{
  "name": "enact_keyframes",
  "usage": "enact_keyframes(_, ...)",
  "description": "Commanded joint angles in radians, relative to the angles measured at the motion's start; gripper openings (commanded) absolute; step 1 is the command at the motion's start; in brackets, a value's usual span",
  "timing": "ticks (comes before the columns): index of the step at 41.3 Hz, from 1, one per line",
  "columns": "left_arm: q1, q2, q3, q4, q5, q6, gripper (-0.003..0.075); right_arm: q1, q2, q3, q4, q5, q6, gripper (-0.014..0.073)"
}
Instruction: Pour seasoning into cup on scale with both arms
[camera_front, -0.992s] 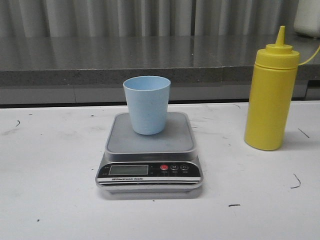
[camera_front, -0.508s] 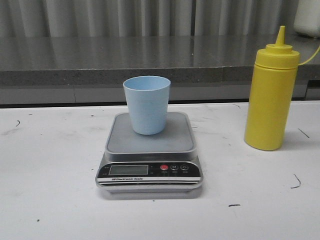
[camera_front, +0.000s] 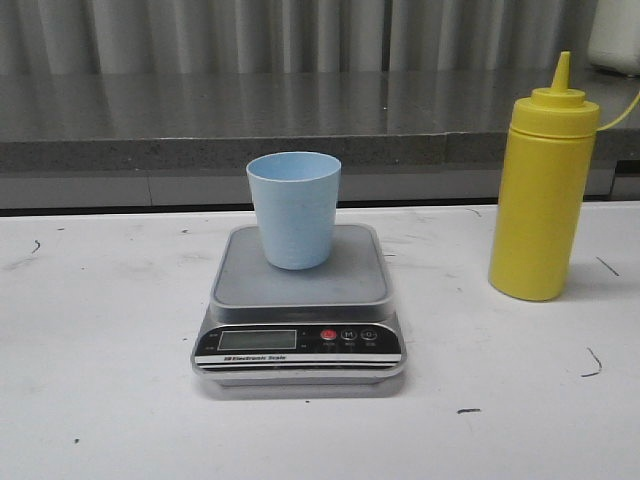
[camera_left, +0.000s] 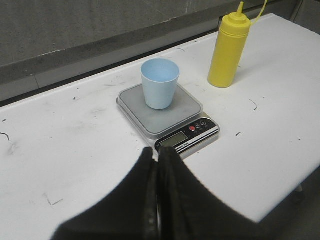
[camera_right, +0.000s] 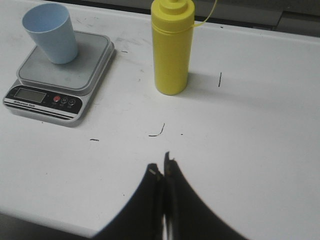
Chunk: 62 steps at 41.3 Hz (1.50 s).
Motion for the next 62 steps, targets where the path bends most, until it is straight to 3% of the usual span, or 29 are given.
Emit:
enact_keyframes(1,-0.005,0.011,-0.024,-0.008,-0.072,-0.007,-0.002,-0.003,0.009,-0.026,-0.007,-0.074,0.002,-0.0068)
enact_keyframes(9,-0.003,-0.012,0.016,-0.008,-0.114,-0.007,-0.002,-0.003,0.009,-0.026,-0.007,-0.074,0.002,-0.0068)
enact_keyframes(16,0.082,-0.074,0.129,0.01,-0.184,-0.004,-0.002,-0.003,0.009,-0.026,-0.007,-0.074,0.002,-0.0068)
enact_keyframes(24,0.263,-0.171,0.358,0.057,-0.495,-0.002,-0.002,-0.003,0.009,-0.026,-0.007,-0.074,0.002,-0.0068)
enact_keyframes(32,0.412,-0.248,0.573,-0.044,-0.732,-0.002,-0.002,-0.003,0.009,-0.026,-0.007,-0.074,0.002,-0.0068)
enact_keyframes(44,0.451,-0.329,0.772,-0.052,-0.929,-0.002,-0.002,-0.003,0.011,-0.026,-0.007,-0.073,0.002,-0.0068)
enact_keyframes(62,0.451,-0.329,0.772,-0.035,-0.925,0.0,-0.002,-0.003,0.011,-0.026,-0.007,-0.073,0.002,-0.0068)
